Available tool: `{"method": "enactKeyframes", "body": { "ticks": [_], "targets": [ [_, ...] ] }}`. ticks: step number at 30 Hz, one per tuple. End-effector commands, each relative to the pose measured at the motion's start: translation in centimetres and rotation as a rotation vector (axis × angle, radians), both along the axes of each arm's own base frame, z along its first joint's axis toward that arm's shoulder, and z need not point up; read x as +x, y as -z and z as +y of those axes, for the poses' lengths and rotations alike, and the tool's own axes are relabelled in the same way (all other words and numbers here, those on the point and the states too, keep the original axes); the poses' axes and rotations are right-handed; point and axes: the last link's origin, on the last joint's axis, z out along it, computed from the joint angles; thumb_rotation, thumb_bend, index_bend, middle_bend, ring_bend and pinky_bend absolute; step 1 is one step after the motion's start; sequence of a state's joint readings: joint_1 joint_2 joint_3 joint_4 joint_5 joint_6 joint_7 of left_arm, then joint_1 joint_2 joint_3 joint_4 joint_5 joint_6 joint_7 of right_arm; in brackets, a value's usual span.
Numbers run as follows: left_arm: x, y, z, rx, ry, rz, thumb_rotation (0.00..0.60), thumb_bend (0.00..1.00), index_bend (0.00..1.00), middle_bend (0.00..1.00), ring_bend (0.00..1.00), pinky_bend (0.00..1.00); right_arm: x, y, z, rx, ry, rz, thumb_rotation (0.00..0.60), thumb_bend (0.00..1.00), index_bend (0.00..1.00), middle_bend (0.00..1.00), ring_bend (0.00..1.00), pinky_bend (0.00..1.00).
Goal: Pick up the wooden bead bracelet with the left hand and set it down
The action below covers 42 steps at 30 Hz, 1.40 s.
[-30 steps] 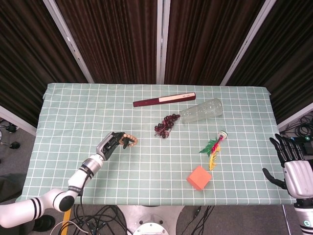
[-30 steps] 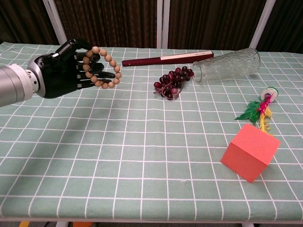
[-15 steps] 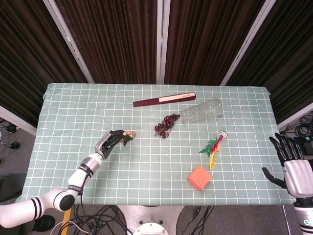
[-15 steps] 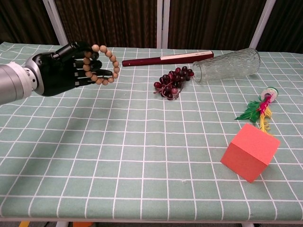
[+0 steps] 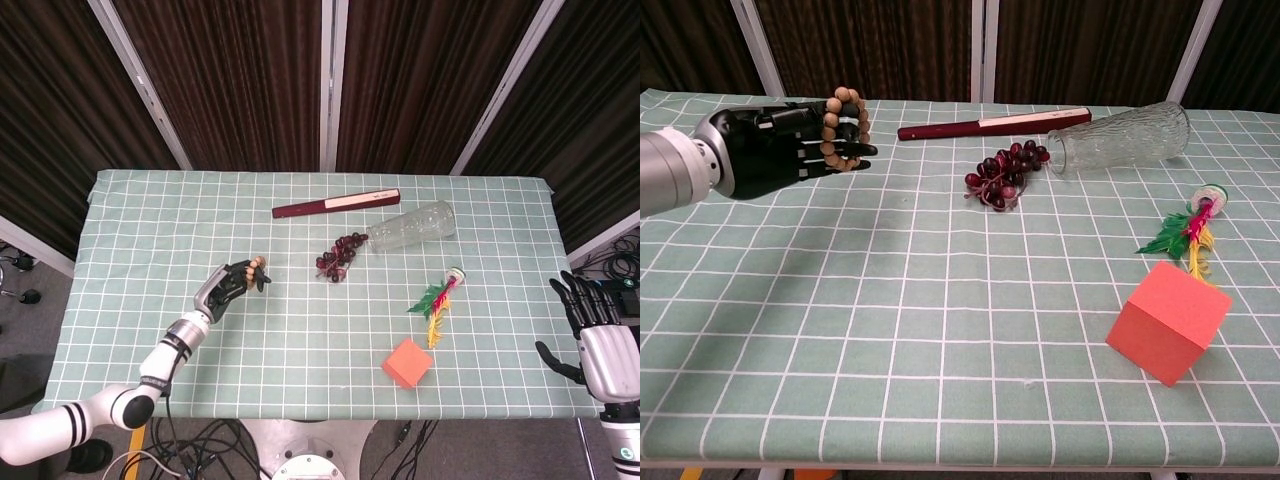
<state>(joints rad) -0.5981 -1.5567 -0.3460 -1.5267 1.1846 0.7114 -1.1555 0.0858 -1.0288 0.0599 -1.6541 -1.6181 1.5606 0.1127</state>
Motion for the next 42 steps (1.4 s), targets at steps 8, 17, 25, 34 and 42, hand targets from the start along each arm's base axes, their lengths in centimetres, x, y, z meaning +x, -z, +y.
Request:
{"method": "enactKeyframes", "body": {
  "ticks": [8, 17, 25, 34, 42],
  "targets": [
    [-0.3, -0.2, 0.2, 0.048, 0.068, 0.061, 0.074, 0.69, 0.48, 0.57, 0.33, 0.12, -0.1, 0.1, 0.0, 0.002, 0.004, -0.003, 0.6, 0.16, 0.0, 0.0, 0.0, 0.0],
    [-3.1, 0.0, 0.9, 0.285, 0.339, 0.523, 0.001, 0.56, 0.46, 0.54, 0.29, 0.12, -0.2, 0.1, -0.2, 0.009, 0.002, -0.006, 0.6, 0.16, 0.0, 0.0, 0.0, 0.0],
    [-5.4, -0.9, 1.6, 0.515, 0.589, 1.084, 0.048, 0.42, 0.38, 0.43, 0.21, 0.11, -0.4, 0.3, -0.3, 0.016, 0.006, -0.01, 0.6, 0.16, 0.0, 0.0, 0.0, 0.0],
    [-6.2, -4.2, 1.5, 0.706, 0.579, 1.333, 0.383, 0.09, 0.33, 0.4, 0.2, 0.15, -0.6, 0.5, -0.5, 0.028, 0.006, -0.013, 0.6, 0.16, 0.0, 0.0, 0.0, 0.0],
    [-11.3, -12.5, 0.1, 0.788, 0.32, 1.487, 0.6, 0.09, 0.32, 0.39, 0.2, 0.16, -1.3, 0.4, -1.0, 0.078, 0.047, -0.008, 0.6, 0.17, 0.0, 0.0, 0.0, 0.0]
  ]
}}
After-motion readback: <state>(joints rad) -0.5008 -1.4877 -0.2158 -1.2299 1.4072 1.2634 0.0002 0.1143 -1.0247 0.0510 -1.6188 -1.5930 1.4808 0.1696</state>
